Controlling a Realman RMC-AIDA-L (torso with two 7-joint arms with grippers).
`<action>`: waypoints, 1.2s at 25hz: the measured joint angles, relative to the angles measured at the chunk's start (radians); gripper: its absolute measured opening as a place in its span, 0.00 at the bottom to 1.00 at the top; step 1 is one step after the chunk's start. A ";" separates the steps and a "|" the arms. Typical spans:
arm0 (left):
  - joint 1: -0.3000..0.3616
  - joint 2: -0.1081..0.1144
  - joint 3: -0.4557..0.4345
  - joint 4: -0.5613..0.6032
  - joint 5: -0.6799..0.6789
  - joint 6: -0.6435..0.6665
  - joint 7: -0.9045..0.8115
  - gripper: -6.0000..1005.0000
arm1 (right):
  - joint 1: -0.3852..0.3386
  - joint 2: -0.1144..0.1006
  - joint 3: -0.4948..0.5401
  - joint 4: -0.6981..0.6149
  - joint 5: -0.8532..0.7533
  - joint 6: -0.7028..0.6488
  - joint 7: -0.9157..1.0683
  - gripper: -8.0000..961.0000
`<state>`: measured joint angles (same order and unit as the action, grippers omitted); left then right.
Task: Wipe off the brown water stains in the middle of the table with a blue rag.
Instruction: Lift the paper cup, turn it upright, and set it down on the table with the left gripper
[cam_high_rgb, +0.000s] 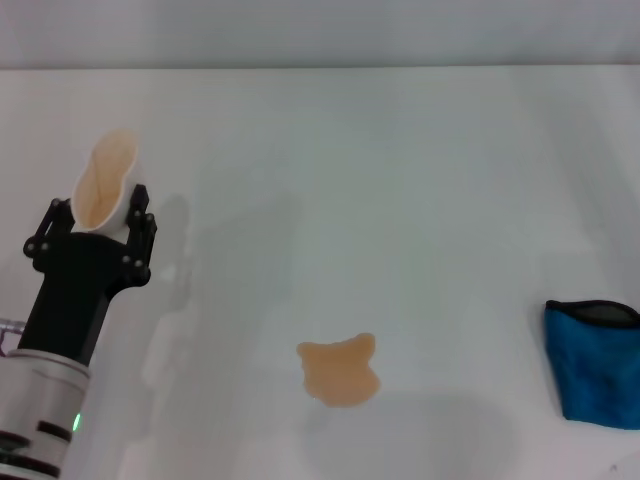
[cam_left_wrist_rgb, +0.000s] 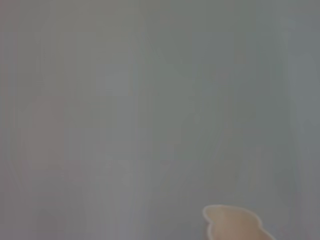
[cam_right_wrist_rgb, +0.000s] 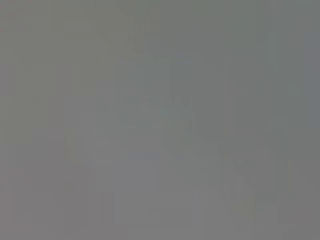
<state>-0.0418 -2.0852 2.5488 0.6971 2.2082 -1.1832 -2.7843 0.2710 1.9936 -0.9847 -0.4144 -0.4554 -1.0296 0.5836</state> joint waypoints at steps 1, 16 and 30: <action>-0.007 0.000 0.001 -0.020 -0.002 -0.002 -0.035 0.50 | 0.001 0.000 0.000 0.000 0.000 0.003 0.000 0.90; -0.137 -0.004 0.026 -0.206 -0.094 0.065 -0.179 0.52 | 0.002 0.001 0.009 0.003 -0.001 0.011 -0.001 0.90; -0.206 -0.004 0.038 -0.260 -0.098 0.170 -0.186 0.54 | 0.005 0.001 0.012 0.011 -0.002 0.011 -0.001 0.90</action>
<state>-0.2482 -2.0892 2.5870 0.4373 2.1098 -1.0130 -2.9699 0.2762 1.9943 -0.9724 -0.4034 -0.4570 -1.0185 0.5829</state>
